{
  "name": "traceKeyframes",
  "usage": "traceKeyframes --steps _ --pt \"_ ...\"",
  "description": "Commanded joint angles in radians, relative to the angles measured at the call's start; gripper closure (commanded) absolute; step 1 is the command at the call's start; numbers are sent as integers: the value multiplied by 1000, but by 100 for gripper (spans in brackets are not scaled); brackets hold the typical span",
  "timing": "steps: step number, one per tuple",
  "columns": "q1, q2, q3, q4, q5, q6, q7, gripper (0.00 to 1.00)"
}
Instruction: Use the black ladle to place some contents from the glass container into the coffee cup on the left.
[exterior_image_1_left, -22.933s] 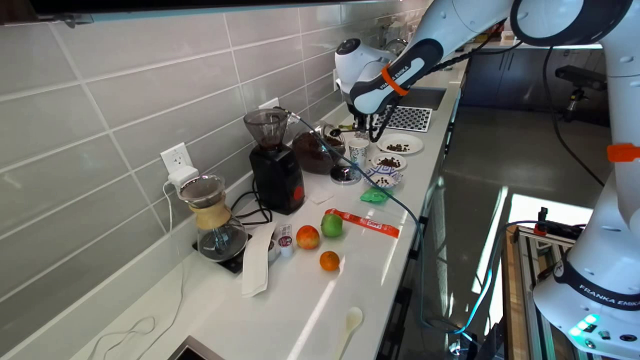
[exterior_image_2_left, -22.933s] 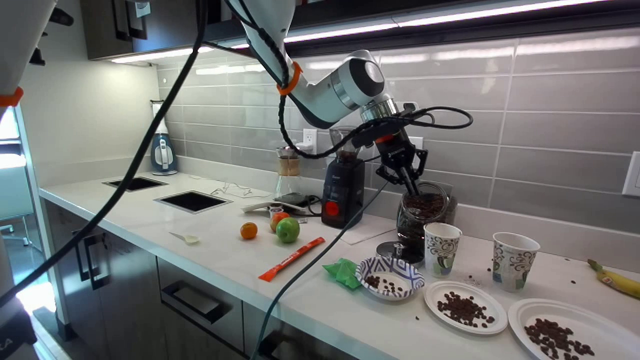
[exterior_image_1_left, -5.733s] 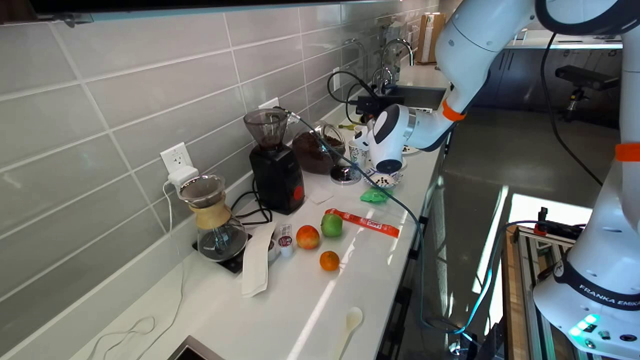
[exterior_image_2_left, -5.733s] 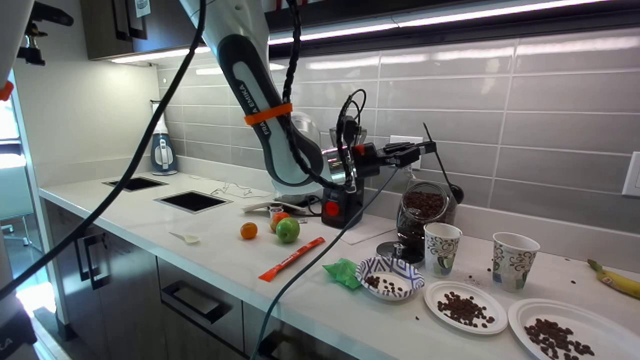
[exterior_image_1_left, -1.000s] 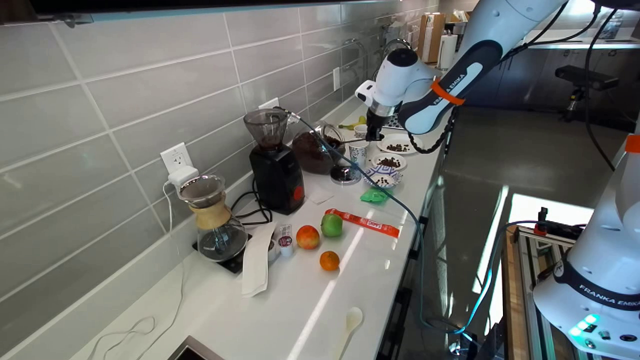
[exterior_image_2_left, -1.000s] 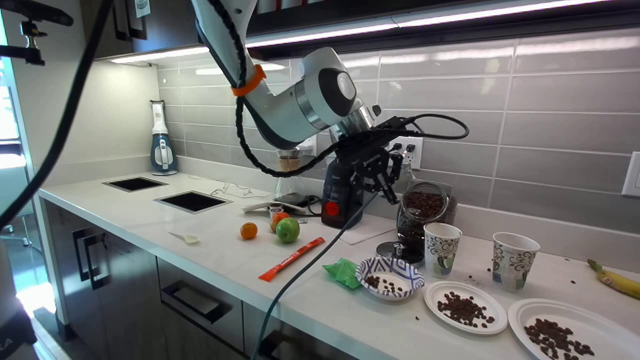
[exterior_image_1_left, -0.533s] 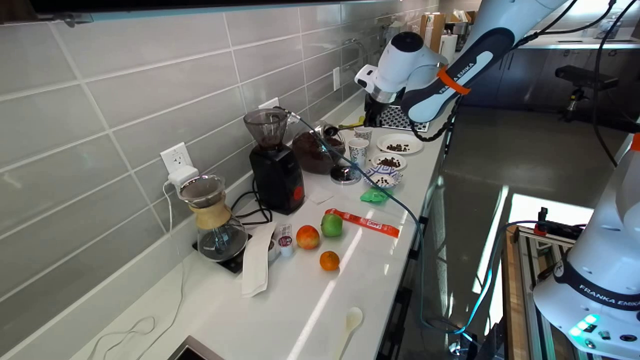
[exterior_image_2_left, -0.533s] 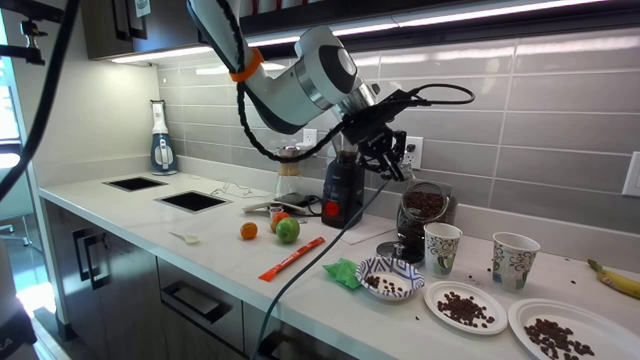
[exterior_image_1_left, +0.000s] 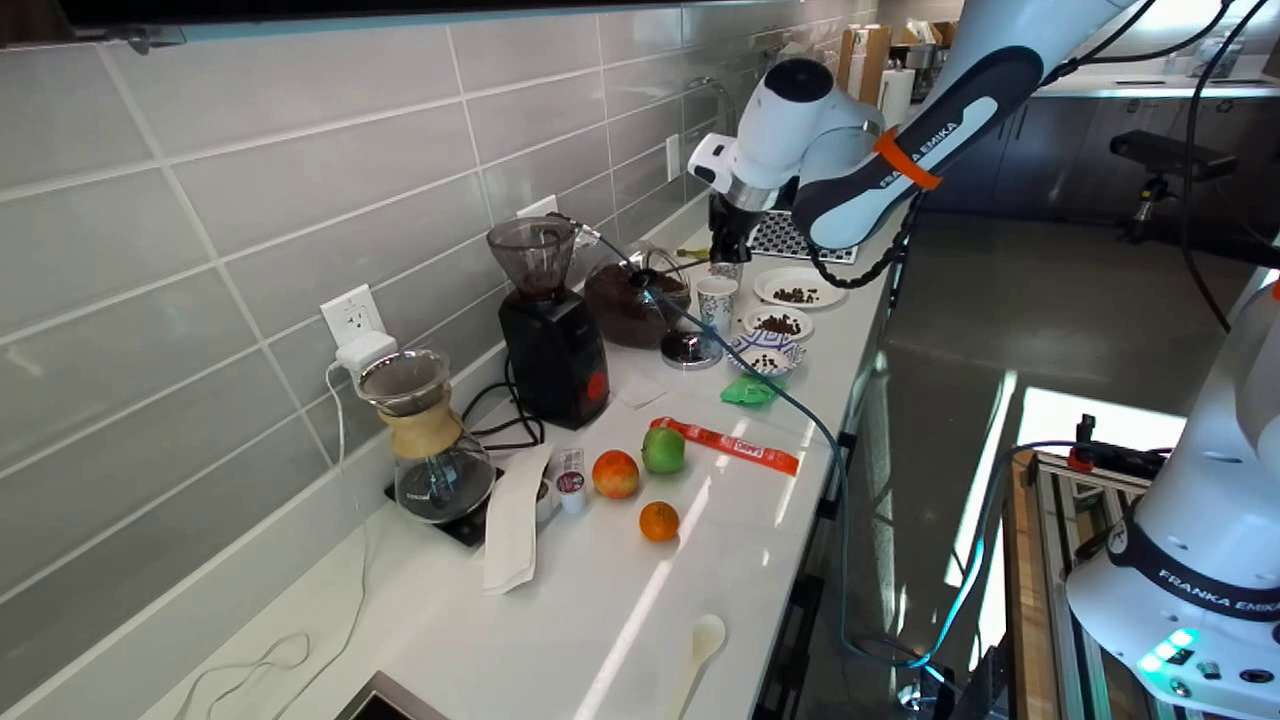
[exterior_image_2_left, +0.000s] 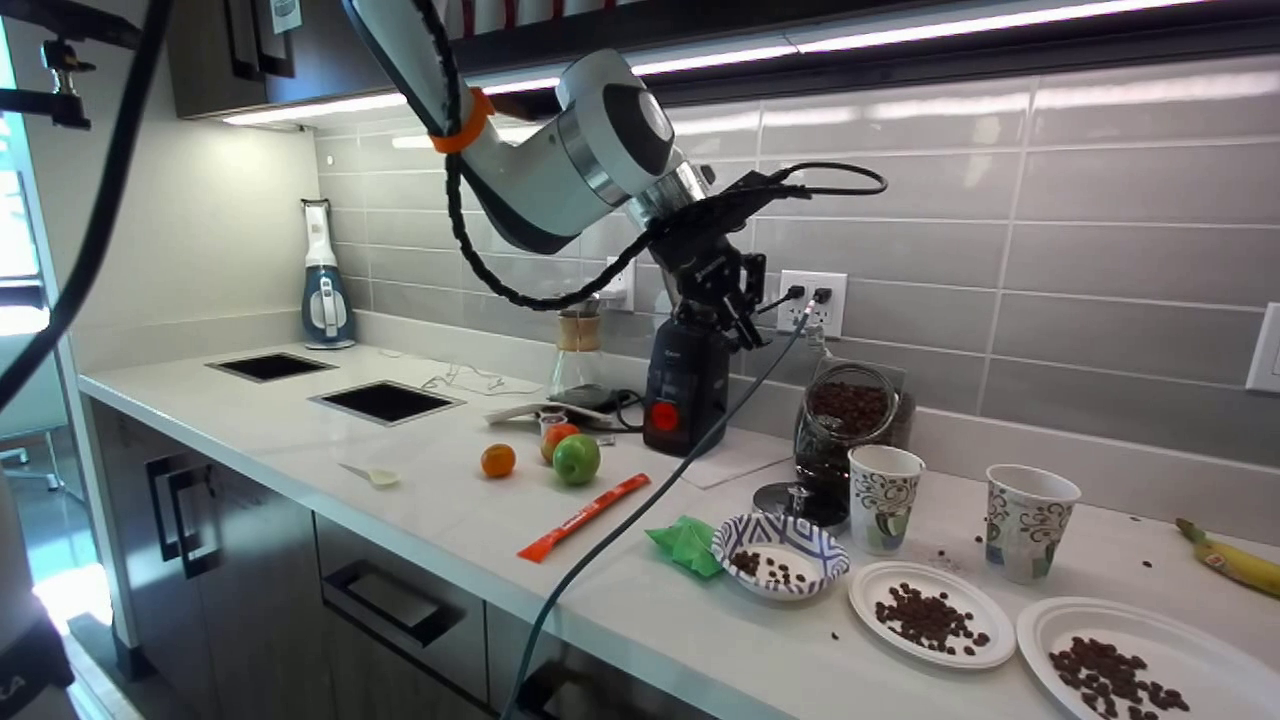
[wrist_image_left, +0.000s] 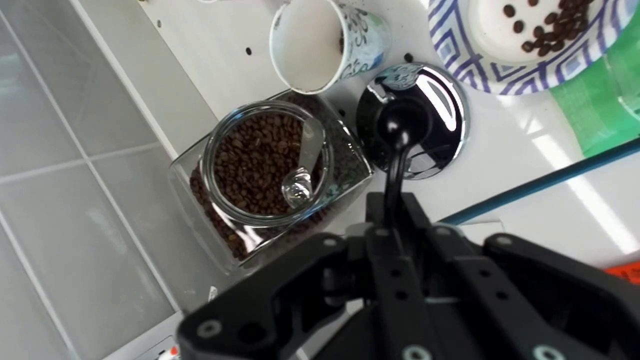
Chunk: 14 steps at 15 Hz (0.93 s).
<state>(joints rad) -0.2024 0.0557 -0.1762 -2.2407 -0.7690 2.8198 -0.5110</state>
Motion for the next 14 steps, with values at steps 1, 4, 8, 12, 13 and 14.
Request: traceKeyframes --steps 1,4,8,12,13,14 --pt "48 -33 40 -8 62 -214 -13 98" --pt "78 -29 67 28 125 -395 22 98" --pt "101 9 85 92 167 -530 115 98" --pt "117 64 97 168 210 -677 232 98" --pt "119 80 99 185 236 -696 262 98" --pt "122 100 99 201 246 -705 306 98"
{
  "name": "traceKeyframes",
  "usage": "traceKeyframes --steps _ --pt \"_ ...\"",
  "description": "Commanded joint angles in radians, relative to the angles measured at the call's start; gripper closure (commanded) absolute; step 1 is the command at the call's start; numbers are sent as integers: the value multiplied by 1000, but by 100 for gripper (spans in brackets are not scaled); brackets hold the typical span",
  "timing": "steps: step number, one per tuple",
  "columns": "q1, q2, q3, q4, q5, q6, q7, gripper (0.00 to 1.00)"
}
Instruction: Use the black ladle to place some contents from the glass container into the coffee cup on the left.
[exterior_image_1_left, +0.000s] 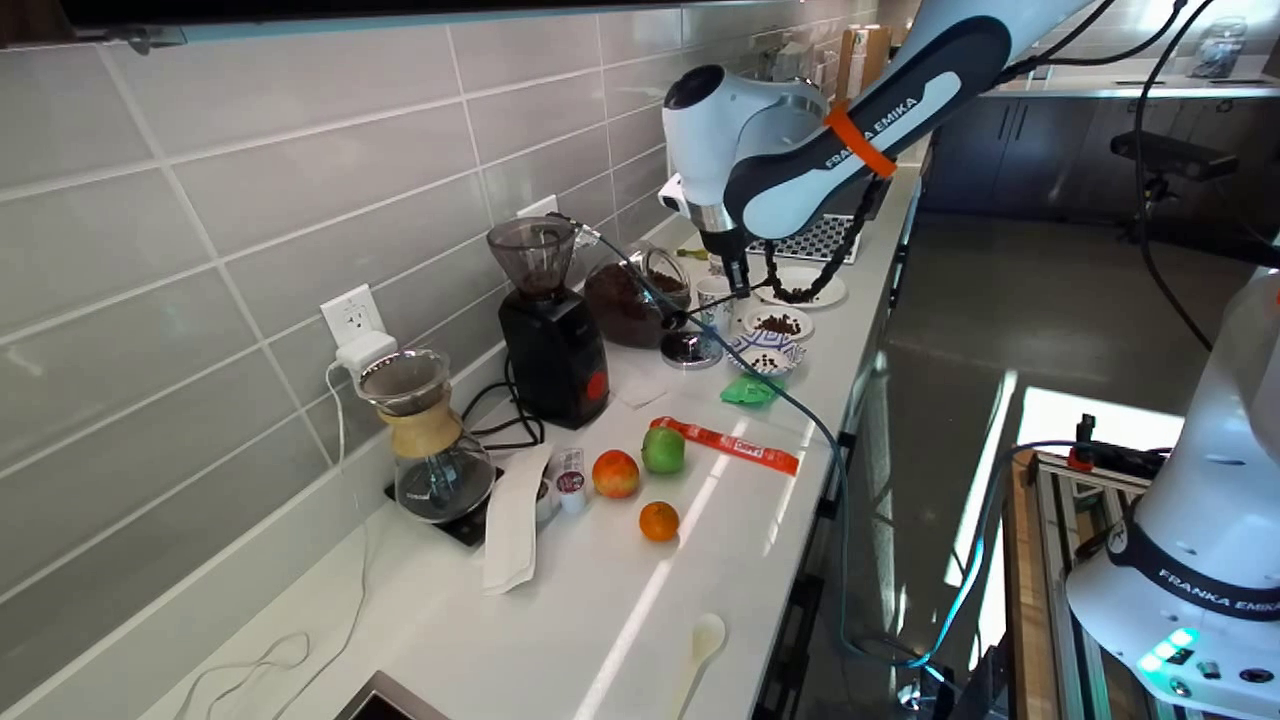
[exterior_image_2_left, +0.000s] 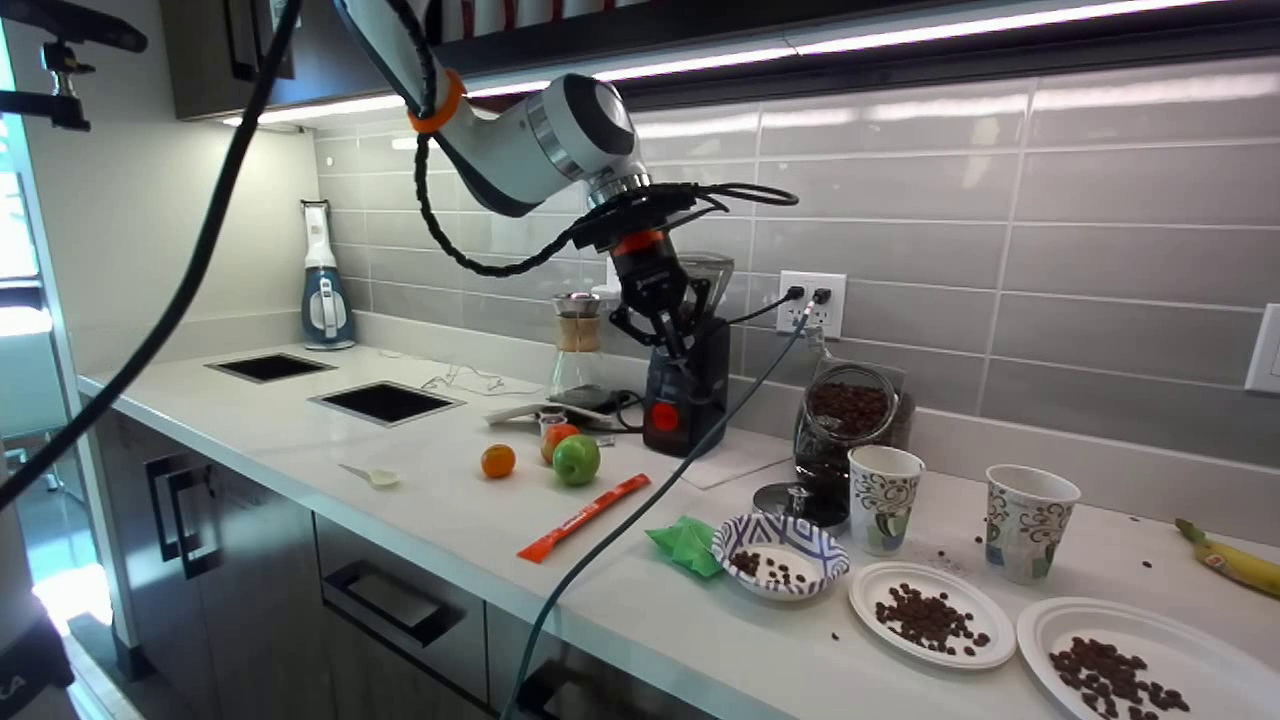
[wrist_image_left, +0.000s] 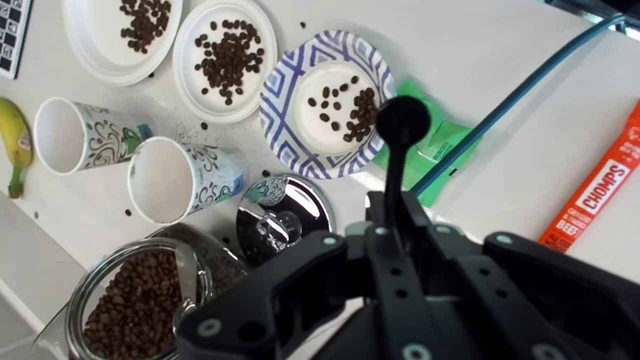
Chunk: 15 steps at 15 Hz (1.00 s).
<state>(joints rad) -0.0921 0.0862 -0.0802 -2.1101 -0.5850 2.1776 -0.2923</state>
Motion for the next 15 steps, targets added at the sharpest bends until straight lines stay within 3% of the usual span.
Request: traceKeyframes --steps 1,5,15 --pt "13 85 3 84 79 -67 109 98" --pt "18 138 -6 119 64 -18 228 98" --pt "41 284 -11 223 26 30 210 98"
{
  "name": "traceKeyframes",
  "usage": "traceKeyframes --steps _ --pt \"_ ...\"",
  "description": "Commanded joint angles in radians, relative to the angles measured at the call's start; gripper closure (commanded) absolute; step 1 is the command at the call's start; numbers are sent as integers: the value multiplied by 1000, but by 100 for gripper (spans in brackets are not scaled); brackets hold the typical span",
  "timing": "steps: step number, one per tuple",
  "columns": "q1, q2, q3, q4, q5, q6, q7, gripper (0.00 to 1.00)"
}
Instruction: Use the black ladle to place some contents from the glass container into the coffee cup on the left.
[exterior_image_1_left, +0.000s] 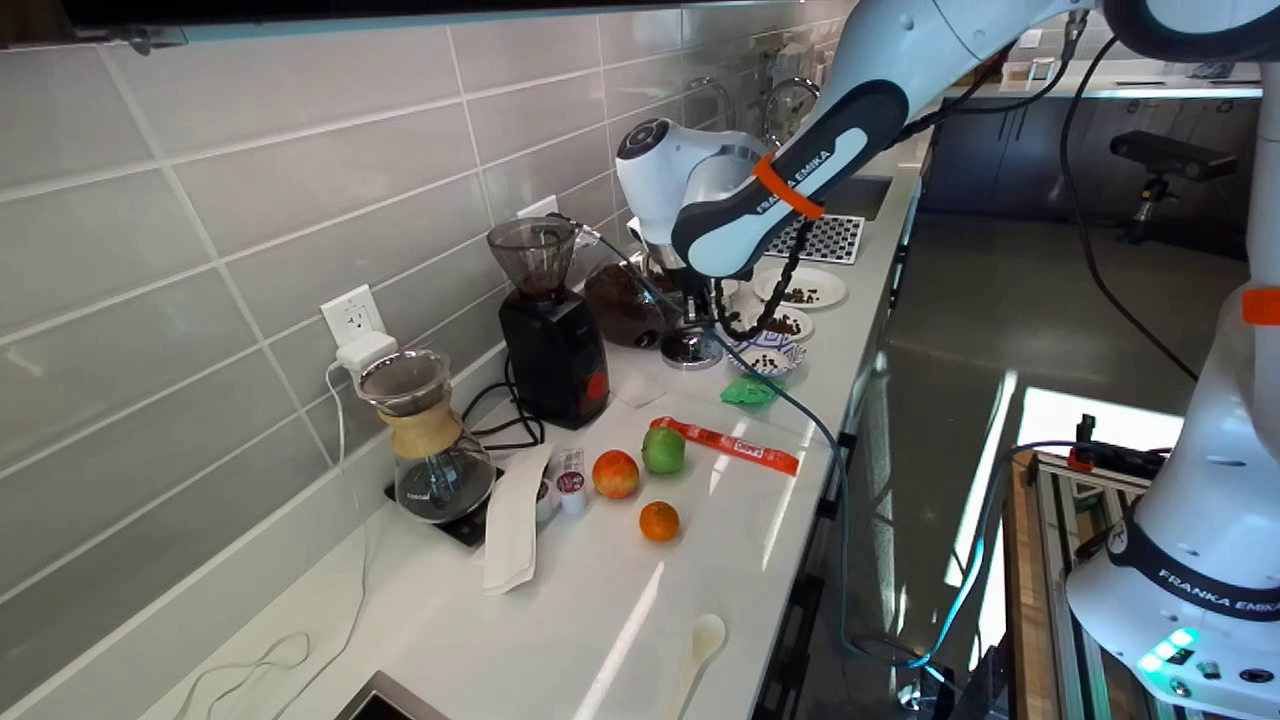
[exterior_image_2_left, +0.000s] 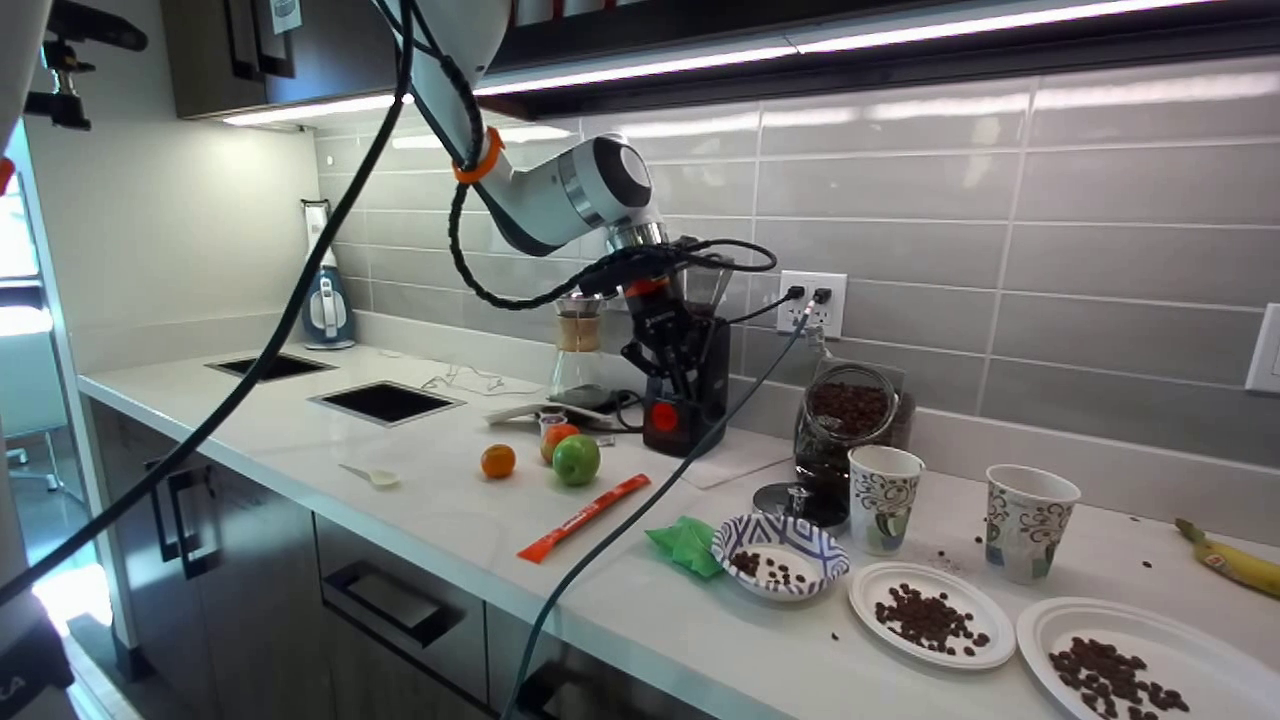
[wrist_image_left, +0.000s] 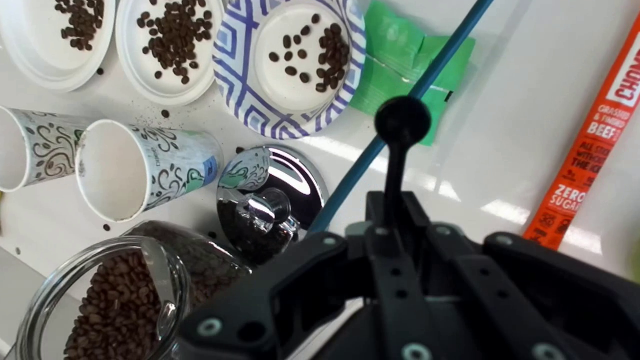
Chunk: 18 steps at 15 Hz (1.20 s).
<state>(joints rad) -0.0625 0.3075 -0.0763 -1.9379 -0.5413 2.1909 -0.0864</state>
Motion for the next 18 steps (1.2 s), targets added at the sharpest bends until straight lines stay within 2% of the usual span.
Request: traceKeyframes --steps 1,16,17,18 --pt "13 80 -16 65 -16 13 2 98" --pt "45 295 -17 269 21 -29 -14 98" --pt "52 305 -19 280 20 -37 -5 68" --pt "55 316 -20 292 24 -49 -1 95"
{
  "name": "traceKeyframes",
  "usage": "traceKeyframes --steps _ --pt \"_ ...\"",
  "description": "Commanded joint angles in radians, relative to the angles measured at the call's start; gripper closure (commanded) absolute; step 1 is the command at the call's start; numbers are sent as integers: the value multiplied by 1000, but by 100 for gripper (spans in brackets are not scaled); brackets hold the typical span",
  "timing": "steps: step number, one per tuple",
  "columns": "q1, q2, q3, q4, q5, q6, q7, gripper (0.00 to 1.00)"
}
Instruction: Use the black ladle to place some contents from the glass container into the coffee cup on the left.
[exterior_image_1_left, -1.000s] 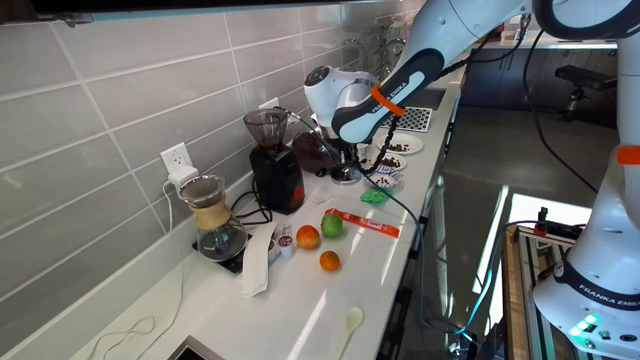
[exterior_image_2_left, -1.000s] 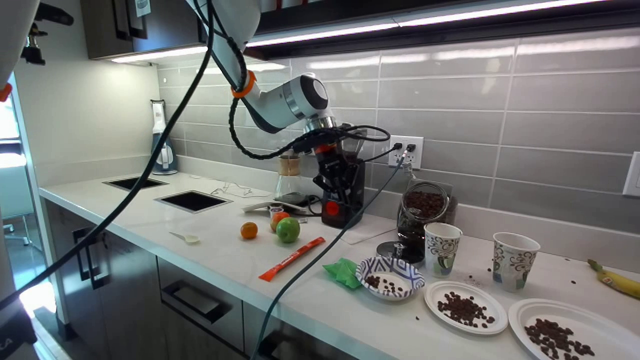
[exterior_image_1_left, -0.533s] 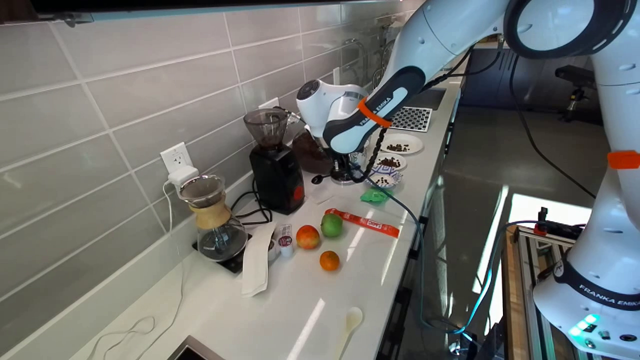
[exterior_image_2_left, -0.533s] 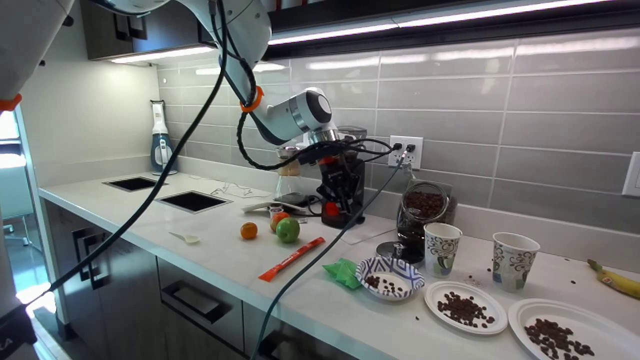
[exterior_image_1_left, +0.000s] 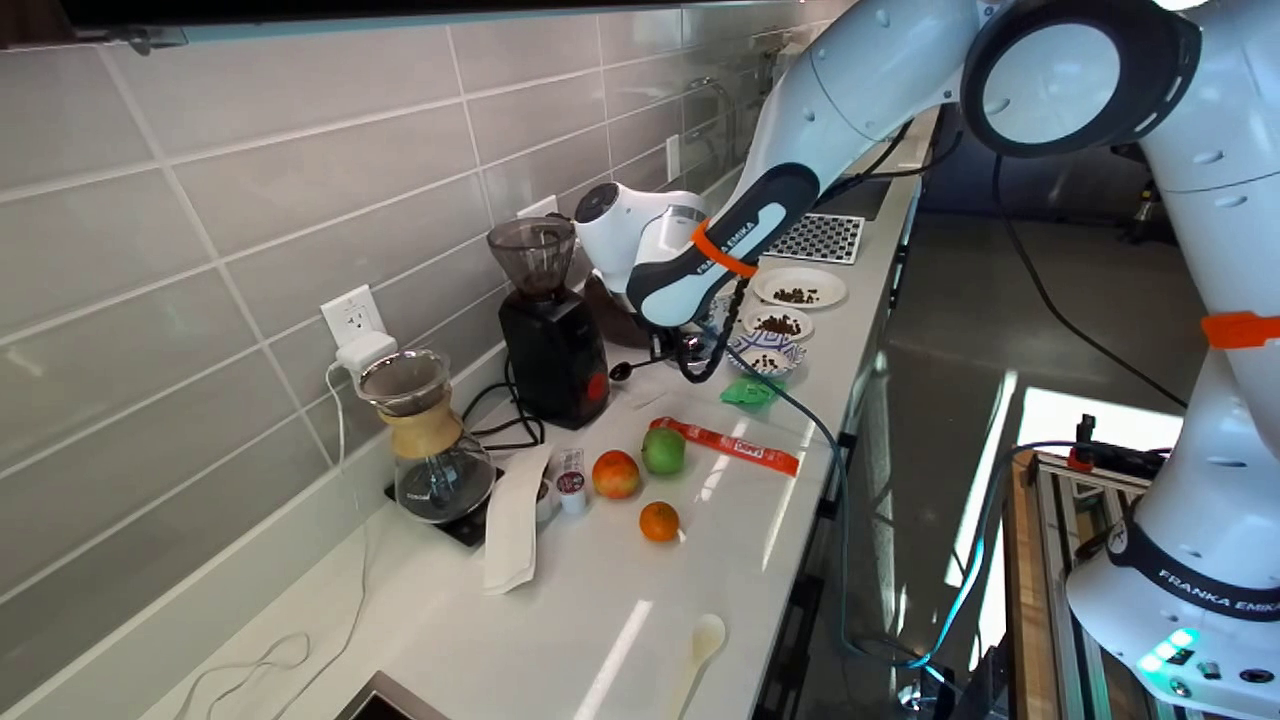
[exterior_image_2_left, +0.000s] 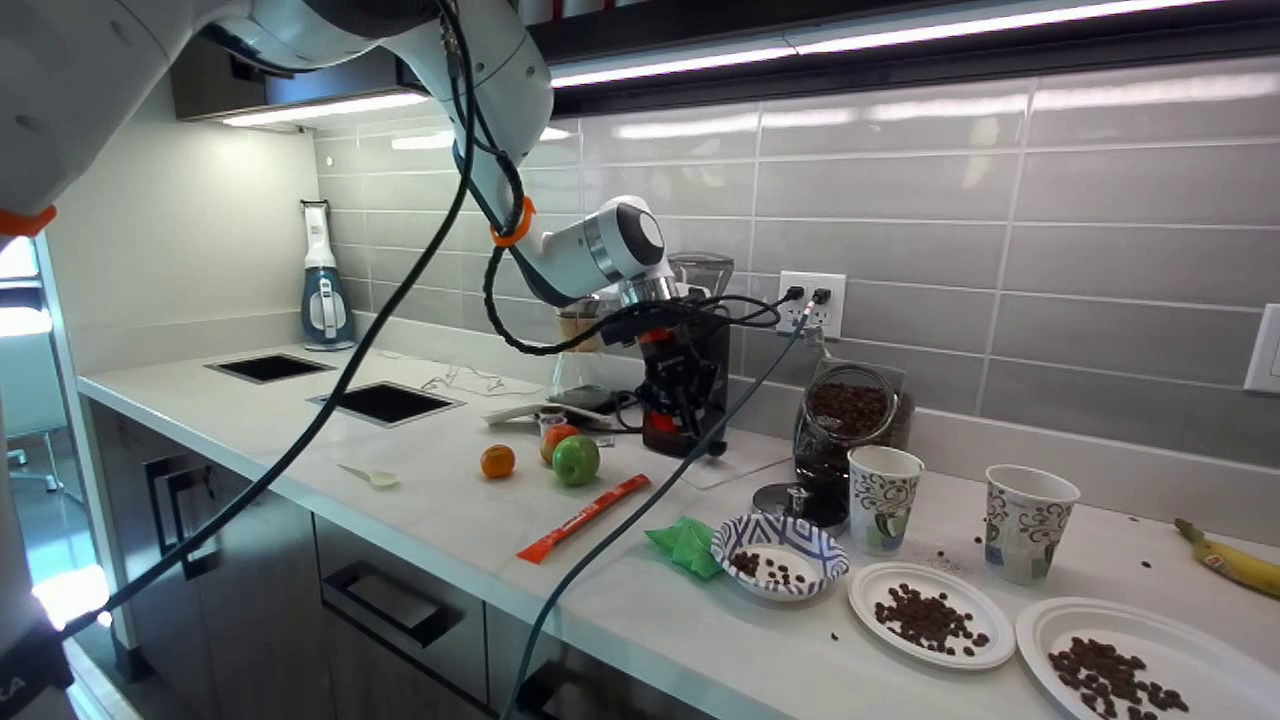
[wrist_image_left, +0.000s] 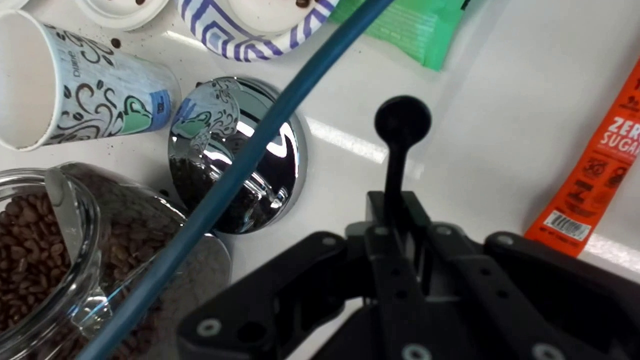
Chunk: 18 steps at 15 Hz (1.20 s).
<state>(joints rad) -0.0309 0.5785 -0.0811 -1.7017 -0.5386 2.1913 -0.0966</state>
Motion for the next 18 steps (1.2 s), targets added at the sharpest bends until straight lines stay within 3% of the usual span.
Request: traceKeyframes --steps 1,2,4,5,12,13,18 --pt "24 52 -16 65 25 -56 10 94" --pt "27 58 -18 74 26 -63 13 60" --pt "28 68 -19 88 31 -79 17 62" --pt "27 70 -18 95 34 -85 15 56" --pt "8 12 -1 84 70 -125 -33 4" --pt "-8 -2 15 81 109 -131 -65 0" --pt "-90 -74 74 52 323 -110 -239 0"
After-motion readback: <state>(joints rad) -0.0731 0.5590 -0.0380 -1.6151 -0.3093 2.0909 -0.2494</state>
